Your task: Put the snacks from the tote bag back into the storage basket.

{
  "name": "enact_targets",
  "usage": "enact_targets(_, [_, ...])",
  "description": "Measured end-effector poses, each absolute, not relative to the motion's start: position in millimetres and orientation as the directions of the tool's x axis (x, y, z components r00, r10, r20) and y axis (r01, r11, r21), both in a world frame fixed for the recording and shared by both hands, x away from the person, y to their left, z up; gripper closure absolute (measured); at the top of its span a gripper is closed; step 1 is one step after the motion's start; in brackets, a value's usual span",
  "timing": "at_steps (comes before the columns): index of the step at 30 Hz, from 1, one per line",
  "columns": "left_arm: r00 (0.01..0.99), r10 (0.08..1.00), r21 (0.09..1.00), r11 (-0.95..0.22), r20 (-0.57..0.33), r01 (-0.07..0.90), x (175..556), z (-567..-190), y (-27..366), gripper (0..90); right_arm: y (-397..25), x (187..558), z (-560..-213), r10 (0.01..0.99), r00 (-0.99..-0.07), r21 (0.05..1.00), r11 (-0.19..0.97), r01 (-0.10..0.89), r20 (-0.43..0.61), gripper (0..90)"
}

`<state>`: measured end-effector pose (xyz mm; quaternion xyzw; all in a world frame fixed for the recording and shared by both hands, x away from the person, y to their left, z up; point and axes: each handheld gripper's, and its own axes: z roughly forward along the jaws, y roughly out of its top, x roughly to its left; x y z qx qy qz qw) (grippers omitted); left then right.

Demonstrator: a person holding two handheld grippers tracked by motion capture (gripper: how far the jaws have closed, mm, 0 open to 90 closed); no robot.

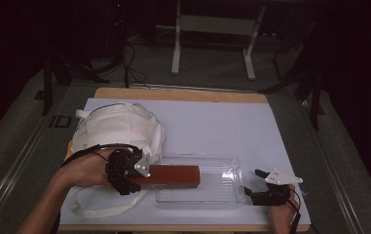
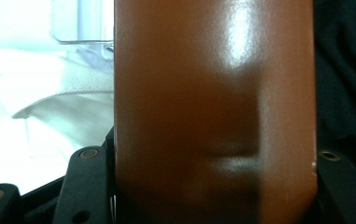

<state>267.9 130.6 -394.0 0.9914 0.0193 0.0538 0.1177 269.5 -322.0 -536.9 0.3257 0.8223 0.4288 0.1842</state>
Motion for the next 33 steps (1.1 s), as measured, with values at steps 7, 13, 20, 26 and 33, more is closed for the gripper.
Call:
enact_targets(7, [0.996, 0.041, 0.222, -0.975, 0.077, 0.023, 267, -402, 126, 43.3, -322, 269, -537, 0.693, -0.72, 0.826, 0.42, 0.376, -0.025, 14.8])
enact_targets(13, [0.998, 0.039, 0.214, -0.977, 0.056, 0.026, 267, -405, 124, 43.2, -322, 270, -537, 0.693, -0.72, 0.825, 0.422, 0.376, -0.026, 14.8])
enact_targets(20, [0.998, 0.032, 0.211, -0.977, 0.048, 0.021, 266, -409, 120, 43.2, -322, 269, -537, 0.693, -0.721, 0.826, 0.422, 0.373, -0.028, 14.8])
enact_targets(26, [0.999, 0.023, 0.198, -0.98, 0.048, 0.013, 266, -411, 116, 43.2, -322, 269, -537, 0.693, -0.72, 0.826, 0.42, 0.377, -0.024, 14.8])
enact_targets(33, [0.999, 0.014, 0.19, -0.982, 0.052, 0.004, 266, -411, 112, 43.1, -322, 269, -537, 0.693, -0.721, 0.825, 0.422, 0.376, -0.026, 14.8])
